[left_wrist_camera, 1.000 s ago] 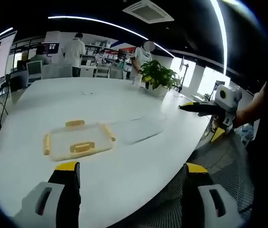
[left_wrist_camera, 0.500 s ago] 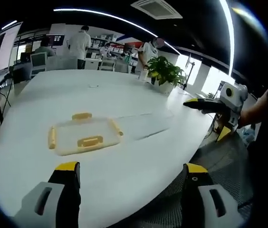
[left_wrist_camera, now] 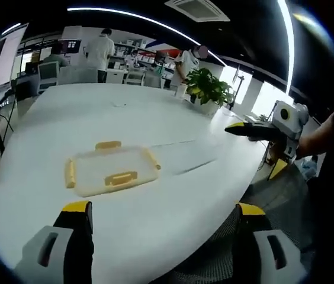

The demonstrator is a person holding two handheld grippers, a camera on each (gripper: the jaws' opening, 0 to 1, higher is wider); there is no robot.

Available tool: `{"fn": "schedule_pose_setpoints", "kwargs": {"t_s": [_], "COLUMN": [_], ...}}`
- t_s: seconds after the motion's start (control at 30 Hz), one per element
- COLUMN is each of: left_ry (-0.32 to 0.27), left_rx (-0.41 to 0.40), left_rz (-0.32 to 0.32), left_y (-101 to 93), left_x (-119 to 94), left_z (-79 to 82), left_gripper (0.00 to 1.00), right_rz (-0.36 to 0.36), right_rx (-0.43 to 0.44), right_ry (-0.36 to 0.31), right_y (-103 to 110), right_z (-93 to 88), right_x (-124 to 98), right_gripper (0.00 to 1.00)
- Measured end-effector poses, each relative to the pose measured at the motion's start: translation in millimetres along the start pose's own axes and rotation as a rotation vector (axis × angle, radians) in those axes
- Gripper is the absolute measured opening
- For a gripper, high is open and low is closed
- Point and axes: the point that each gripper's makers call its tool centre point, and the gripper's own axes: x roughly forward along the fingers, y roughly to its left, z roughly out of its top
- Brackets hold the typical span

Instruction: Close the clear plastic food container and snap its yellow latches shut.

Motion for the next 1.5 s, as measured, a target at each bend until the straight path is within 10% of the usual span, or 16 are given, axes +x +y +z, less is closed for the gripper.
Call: {"fn": "schedule_pose_setpoints", "kwargs": {"t_s": [1.5], "left_ry": [0.207], "left_rx": [0.106], "left_rz": [-0.024], "left_y": [54.2], "left_x": [1.6], "left_z": [-6.3], "left_gripper": [0.86], "right_rz": [0.105], "right_rx": [-0.06], "right_ry": [0.065], "right_y": [2.8], "right_z": [3.4], "right_x": [72.5], "right_gripper": [0.9]}}
